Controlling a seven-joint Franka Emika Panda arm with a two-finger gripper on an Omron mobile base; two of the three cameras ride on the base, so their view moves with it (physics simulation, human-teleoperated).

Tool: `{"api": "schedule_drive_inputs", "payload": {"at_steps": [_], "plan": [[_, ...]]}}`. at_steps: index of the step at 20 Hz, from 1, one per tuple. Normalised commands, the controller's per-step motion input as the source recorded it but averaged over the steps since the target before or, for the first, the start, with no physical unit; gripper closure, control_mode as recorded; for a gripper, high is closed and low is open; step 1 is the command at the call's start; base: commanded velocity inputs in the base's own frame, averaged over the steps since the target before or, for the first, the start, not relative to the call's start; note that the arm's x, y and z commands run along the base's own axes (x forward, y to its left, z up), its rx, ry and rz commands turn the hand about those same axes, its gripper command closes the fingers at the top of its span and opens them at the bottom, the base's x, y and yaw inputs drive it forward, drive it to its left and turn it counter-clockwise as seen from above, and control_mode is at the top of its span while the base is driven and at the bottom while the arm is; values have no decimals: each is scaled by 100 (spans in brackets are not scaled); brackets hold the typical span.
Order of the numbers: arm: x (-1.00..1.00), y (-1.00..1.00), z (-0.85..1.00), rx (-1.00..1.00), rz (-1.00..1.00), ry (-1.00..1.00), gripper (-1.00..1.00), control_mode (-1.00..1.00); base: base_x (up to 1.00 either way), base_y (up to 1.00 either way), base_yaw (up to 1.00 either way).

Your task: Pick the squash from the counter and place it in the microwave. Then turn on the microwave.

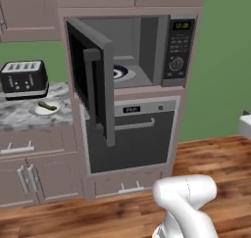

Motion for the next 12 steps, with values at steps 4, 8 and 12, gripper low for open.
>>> {"api": "schedule_drive_inputs", "payload": {"at_steps": [4,8,12], "plan": [[0,0,0,0,0,0,-100,100,-32,78,4],[0,0,0,0,0,0,-100,100,-11,56,28],[0,0,0,0,0,0,-100,100,-5,12,57]]}}
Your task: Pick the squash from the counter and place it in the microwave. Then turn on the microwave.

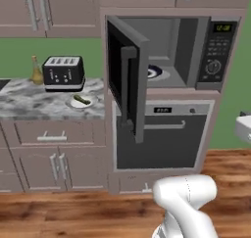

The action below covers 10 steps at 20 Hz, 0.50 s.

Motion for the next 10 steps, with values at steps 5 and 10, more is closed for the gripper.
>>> {"api": "schedule_drive_inputs", "payload": {"at_steps": [5,10], "plan": [[0,0,0,0,0,0,-100,100,-9,0,64],[0,0,0,0,0,0,-100,100,-8,0,68]]}}
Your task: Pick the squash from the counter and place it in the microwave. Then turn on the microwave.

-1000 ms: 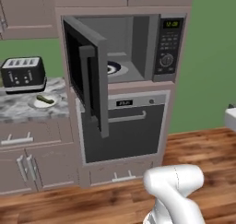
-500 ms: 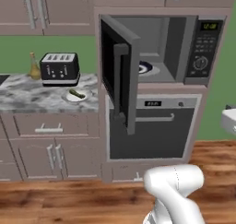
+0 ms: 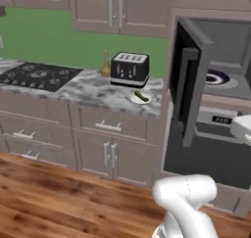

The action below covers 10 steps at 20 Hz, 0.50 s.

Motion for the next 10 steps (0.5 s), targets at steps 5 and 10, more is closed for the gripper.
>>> {"api": "schedule_drive_inputs", "payload": {"at_steps": [5,10], "plan": [[0,0,0,0,0,0,-100,100,-10,0,72],[0,0,0,0,0,0,-100,100,-3,0,72]]}}
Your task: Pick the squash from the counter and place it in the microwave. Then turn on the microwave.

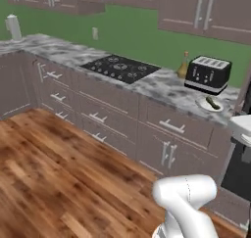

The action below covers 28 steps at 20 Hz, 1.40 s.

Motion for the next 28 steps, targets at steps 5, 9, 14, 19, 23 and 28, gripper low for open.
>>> {"api": "schedule_drive_inputs", "payload": {"at_steps": [5,9,14,19,23,28], "plan": [[0,0,0,0,0,0,-100,100,0,0,74],[0,0,0,0,0,0,-100,100,0,0,71],[0,0,0,0,0,0,-100,100,22,3,41],[0,0,0,0,0,0,-100,100,84,0,4],[0,0,0,0,0,0,-100,100,97,0,0],[0,0,0,0,0,0,-100,100,93,0,0]]}}
